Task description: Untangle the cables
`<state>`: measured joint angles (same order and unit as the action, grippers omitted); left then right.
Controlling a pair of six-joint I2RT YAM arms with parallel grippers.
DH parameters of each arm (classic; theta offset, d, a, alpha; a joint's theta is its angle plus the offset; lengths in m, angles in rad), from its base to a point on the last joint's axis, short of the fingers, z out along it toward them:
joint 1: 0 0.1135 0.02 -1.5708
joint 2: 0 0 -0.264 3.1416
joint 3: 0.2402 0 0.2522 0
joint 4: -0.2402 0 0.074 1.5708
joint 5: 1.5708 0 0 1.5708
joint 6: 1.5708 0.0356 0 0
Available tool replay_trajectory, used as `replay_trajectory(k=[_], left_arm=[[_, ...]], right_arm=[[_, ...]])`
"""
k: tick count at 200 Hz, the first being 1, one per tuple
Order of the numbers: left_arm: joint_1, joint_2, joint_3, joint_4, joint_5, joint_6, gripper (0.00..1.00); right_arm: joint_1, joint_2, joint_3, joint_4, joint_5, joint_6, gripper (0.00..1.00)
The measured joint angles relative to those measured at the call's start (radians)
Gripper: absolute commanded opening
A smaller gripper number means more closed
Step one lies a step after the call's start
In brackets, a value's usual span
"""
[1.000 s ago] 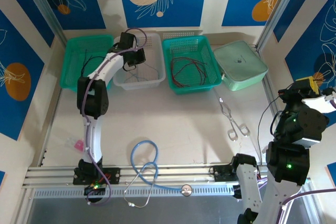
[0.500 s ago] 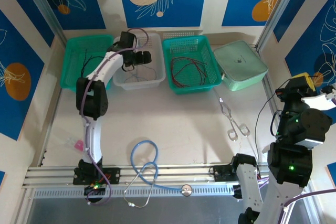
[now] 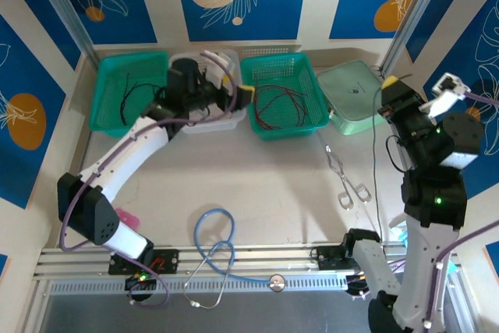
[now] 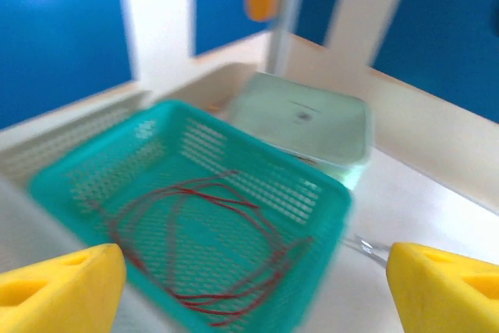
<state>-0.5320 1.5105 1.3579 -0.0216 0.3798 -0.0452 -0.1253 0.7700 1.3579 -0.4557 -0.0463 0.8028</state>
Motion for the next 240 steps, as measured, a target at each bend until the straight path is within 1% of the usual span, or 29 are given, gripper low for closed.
replay_trajectory(k=[22, 56, 78, 104, 130, 183, 240], left_arm=[[-0.07, 0.003, -0.109, 0.103, 0.058, 0.011, 0.88], [-0.175, 0.035, -0.111, 0.224, 0.119, 0.014, 0.89], [-0.235, 0.066, -0.062, 0.274, 0.148, 0.013, 0.89], [-0.276, 0.085, -0.014, 0.301, 0.171, 0.014, 0.88], [-0.295, 0.086, -0.004, 0.314, 0.189, 0.021, 0.85], [-0.3, 0.085, -0.007, 0.322, 0.203, 0.017, 0.86], [-0.3, 0.035, -0.016, 0.313, 0.109, 0.018, 0.89]], right_arm=[[0.143, 0.034, 0.028, 0.01, -0.003, -0.003, 0.0], [0.363, 0.067, 0.097, 0.042, 0.038, -0.045, 0.0], [0.456, 0.083, 0.124, 0.073, 0.074, -0.068, 0.0], [0.533, 0.112, 0.128, 0.101, 0.111, -0.093, 0.0], [0.581, 0.147, 0.128, 0.117, 0.138, -0.113, 0.0], [0.6, 0.171, 0.128, 0.134, 0.195, -0.157, 0.0], [0.6, 0.124, 0.104, 0.134, 0.274, -0.185, 0.0]])
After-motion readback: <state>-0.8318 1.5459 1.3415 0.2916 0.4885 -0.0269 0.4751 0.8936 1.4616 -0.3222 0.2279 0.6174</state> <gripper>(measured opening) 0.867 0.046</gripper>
